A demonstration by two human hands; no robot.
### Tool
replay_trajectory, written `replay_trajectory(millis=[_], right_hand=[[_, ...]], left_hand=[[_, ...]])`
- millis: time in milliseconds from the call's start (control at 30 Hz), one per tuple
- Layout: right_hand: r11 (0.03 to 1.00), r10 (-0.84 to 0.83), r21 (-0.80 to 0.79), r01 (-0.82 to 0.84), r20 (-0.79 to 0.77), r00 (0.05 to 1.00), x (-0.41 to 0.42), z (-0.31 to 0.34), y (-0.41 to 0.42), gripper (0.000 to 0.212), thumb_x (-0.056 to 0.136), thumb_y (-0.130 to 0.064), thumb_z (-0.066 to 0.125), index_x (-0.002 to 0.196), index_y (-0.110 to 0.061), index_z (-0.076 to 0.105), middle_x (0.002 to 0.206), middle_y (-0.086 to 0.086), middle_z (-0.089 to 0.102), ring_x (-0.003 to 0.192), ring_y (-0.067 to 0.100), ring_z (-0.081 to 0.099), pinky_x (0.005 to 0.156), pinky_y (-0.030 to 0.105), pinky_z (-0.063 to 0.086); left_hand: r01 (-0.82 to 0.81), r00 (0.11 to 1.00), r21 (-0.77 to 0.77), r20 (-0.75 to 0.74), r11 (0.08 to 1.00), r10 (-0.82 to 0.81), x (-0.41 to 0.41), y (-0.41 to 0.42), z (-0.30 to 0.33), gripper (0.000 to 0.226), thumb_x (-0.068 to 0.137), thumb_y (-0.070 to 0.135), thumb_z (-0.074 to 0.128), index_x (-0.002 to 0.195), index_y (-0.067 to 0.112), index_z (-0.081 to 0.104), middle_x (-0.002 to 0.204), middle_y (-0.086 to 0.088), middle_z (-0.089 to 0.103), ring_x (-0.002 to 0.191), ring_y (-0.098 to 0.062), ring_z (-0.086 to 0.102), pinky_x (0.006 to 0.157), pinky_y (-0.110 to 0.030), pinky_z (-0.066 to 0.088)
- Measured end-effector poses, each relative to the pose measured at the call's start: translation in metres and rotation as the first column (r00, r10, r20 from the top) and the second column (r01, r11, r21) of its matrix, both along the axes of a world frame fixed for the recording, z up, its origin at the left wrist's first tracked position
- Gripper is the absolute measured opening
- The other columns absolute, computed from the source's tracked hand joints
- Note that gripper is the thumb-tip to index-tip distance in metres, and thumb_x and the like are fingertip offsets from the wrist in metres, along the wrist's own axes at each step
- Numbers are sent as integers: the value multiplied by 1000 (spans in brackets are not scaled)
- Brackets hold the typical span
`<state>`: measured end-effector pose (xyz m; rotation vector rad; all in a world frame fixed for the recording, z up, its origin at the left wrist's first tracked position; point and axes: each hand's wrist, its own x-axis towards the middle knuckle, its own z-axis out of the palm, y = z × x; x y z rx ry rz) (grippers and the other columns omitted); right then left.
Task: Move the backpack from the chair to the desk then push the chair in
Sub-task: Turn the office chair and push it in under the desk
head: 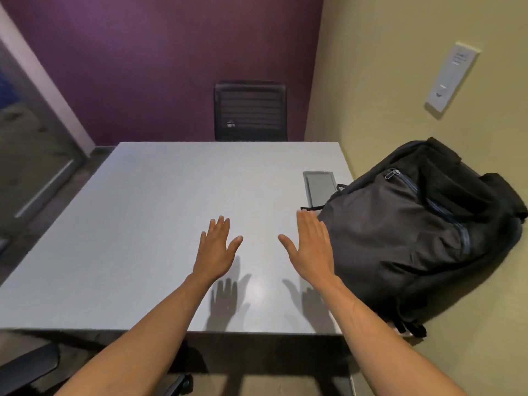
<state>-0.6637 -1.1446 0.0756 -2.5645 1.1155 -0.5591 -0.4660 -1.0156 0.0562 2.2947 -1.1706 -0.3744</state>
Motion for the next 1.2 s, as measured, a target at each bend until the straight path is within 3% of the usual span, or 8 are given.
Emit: replay_trajectory(millis=[267, 500, 633, 900, 1200], right_hand=[[976, 216, 12, -216, -22, 976, 101, 4, 37, 88, 89, -70, 11, 156, -12, 14, 165, 5, 15, 152, 19, 2, 122, 36, -2], [922, 388, 8, -387, -23, 922, 184, 13, 84, 74, 99, -58, 33, 155, -12, 19, 164, 6, 17, 152, 20, 5, 121, 35, -1], [868, 496, 4, -496, -42, 867, 228, 8, 124, 75, 98, -59, 31, 155, -12, 18, 164, 7, 17, 152, 21, 6, 121, 37, 0], [693, 720, 24, -721, -71, 690, 271, -7, 219, 81, 93, -68, 19, 157, -18, 10, 165, 3, 8, 152, 20, 1, 119, 34, -6], [386, 922, 19, -922, -33, 385, 273, -5, 315, 77, 97, -64, 30, 156, -16, 18, 164, 6, 17, 151, 25, 11, 119, 36, 0]], left_hand=[[-225, 973, -18, 44, 974, 226, 63, 82, 6, 68, 100, 52, 30, 156, 17, 14, 166, 0, 5, 152, -14, -6, 122, -37, -6], [-408, 911, -13, 62, 913, 408, 106, 163, 12, 69, 100, 53, 28, 156, 16, 11, 166, 0, 3, 152, -14, -8, 123, -39, -6], [-511, 857, 1, 78, 860, 509, 120, 221, 15, 72, 98, 56, 25, 156, 17, 9, 166, 0, 1, 152, -15, -9, 123, -39, -8], [-771, 635, 17, 102, 637, 766, 106, 338, 7, 69, 100, 53, 30, 156, 15, 14, 166, -2, 4, 152, -17, -8, 123, -41, -6], [-949, 317, 55, 127, 312, 940, 0, 428, -3, 69, 100, 52, 31, 155, 13, 16, 166, -3, 6, 152, -18, -7, 123, -42, -3]])
